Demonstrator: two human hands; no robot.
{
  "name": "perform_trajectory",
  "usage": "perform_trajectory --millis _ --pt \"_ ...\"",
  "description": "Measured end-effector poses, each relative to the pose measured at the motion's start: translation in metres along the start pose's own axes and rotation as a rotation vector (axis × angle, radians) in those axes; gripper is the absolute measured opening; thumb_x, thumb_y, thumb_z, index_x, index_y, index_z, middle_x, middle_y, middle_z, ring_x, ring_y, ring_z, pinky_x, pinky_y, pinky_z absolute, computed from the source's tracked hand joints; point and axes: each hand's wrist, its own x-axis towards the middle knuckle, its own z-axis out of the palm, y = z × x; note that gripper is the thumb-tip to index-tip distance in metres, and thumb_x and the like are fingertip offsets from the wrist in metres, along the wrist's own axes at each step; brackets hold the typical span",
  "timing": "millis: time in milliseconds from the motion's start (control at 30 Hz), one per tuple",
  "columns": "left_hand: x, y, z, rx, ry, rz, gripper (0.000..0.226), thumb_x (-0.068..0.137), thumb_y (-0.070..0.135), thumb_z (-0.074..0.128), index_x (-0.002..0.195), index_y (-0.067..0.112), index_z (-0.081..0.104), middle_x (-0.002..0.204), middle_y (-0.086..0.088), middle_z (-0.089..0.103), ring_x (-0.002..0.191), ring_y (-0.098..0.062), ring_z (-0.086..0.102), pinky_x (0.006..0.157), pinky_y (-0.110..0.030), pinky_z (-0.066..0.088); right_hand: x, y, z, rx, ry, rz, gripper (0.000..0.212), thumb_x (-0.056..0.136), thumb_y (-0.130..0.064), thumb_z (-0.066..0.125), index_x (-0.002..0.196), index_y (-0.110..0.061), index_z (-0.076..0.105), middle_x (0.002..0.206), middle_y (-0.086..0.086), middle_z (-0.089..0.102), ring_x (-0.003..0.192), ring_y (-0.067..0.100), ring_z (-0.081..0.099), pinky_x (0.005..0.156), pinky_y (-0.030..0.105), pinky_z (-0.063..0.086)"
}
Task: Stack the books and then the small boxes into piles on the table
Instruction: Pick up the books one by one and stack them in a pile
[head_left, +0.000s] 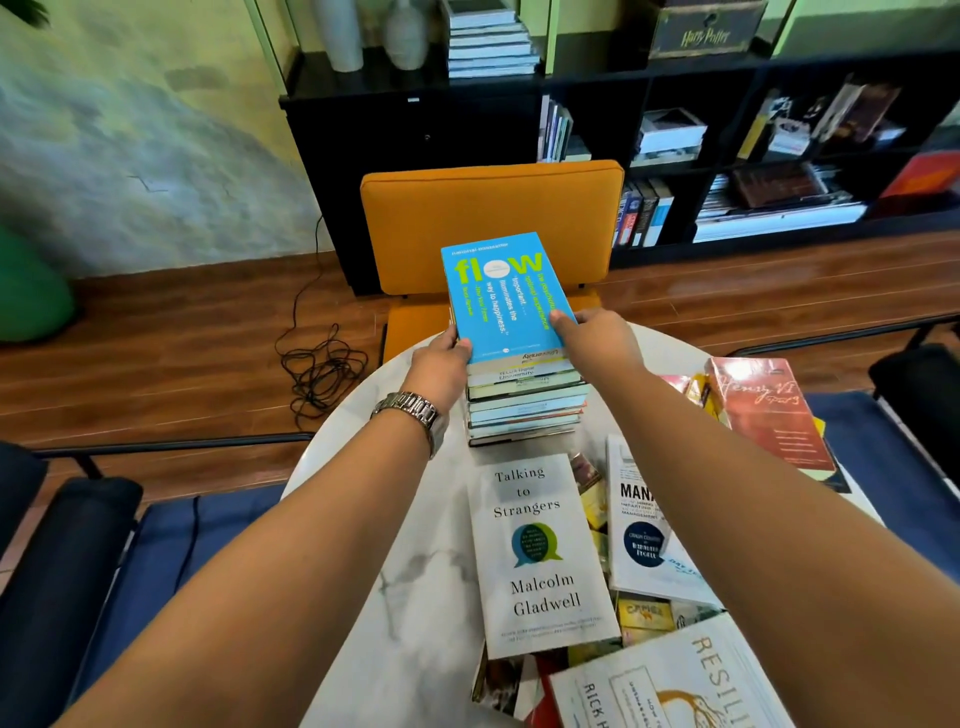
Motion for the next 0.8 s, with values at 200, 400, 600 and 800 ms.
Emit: perform_trajectory --millis 200,400,600,800 --pt "-0.009 -0.017 -0.006 0.094 0.045 0.014 0.043 0.098 0.038 0.038 0.135 0.019 0.048 0.139 -0.006 0.051 0.126 -0.027 0.050 0.107 -0.044 0.040 -0.013 0.016 -0.011 0.065 0.123 0.066 0.044 0.098 -0.053 0.034 0.106 -0.015 0.055 0.084 0.000 0.061 0.076 0.018 0.061 0.066 0.035 0.049" --pt "-0.048 -0.080 -0.002 0.155 -0.013 -0.128 0.053 0.097 0.044 0.037 0.136 0.008 0.045 0.142 -0.017 0.046 0.132 -0.034 0.043 0.109 -0.049 0.037 -0.068 0.070 -0.001 0.003 -0.037 0.105 0.043 0.096 -0.050 0.041 0.103 -0.012 0.059 0.087 0.003 0.064 0.079 0.020 0.064 0.074 0.036 0.052" --pt "-0.092 -0.135 0.010 0.253 -0.100 -0.393 0.053 0.089 0.050 0.042 0.120 0.010 0.056 0.124 -0.012 0.060 0.112 -0.032 0.057 0.101 -0.045 0.045 -0.140 0.106 0.018 -0.163 -0.363 0.199 0.038 0.098 -0.040 0.046 0.114 -0.010 0.061 0.102 0.012 0.064 0.089 0.024 0.058 0.081 0.033 0.047" --pt "-0.118 -0.154 0.019 0.232 -0.129 -0.448 0.039 0.093 0.040 0.048 0.112 0.008 0.059 0.111 -0.009 0.068 0.094 -0.024 0.064 0.085 -0.035 0.053 -0.166 0.128 0.038 -0.165 -0.348 0.246 0.038 0.094 -0.042 0.050 0.120 -0.014 0.058 0.116 0.008 0.064 0.109 0.026 0.060 0.087 0.032 0.046"
